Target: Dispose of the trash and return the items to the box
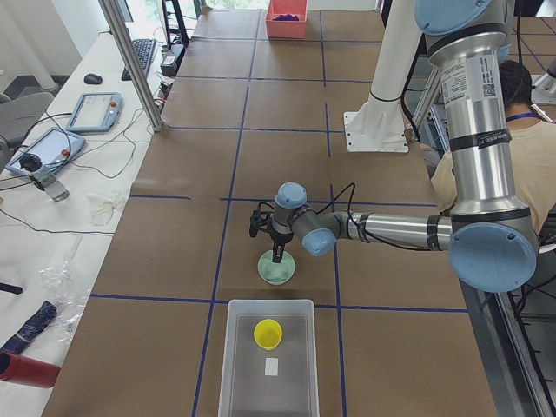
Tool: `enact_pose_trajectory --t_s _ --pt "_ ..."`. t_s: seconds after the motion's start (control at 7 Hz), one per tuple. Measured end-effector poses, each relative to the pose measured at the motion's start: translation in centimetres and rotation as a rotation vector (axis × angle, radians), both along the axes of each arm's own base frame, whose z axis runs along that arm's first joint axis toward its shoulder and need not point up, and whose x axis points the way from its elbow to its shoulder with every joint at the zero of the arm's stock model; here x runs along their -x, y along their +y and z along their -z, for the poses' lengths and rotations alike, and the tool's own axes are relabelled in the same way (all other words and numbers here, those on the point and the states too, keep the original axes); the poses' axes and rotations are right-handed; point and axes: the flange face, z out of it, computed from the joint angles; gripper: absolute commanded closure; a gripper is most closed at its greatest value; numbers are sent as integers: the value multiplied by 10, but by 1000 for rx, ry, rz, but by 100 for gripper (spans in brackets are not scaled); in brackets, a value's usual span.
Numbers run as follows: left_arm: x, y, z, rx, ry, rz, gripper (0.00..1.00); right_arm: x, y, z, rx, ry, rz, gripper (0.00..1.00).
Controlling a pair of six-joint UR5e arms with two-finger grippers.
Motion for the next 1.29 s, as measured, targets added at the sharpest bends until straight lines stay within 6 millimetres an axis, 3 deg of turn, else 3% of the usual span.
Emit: enact_pose_trajectory --t_s 0.14,0.29,0.43,0.57,0.71,0.86,1.0,1.29 --pt "-1 0 0 0 -1 -1 80 32 -11 54 22 -28 -20 0" --pt "-1 0 -1 1 -1 -1 80 67 -17 95 51 -52 -22 0" --pt "-1 1 -2 1 -3 -3 97 95 -23 125 76 -72 -19 0" --pt "-1 1 -3 1 -5 -4 100 124 -33 154 107 -94 -21 0" --pt "0 1 -4 1 -7 -4 100 151 -37 174 135 -114 -23 0" --pt "0 1 -3 -2 -6 -3 100 164 -38 184 145 -125 -23 0" --pt "2 0 4 -14 0 1 100 170 -38 188 149 -131 -21 0" --pt "14 -5 38 -70 32 31 100 175 -38 190 153 -137 -13 0"
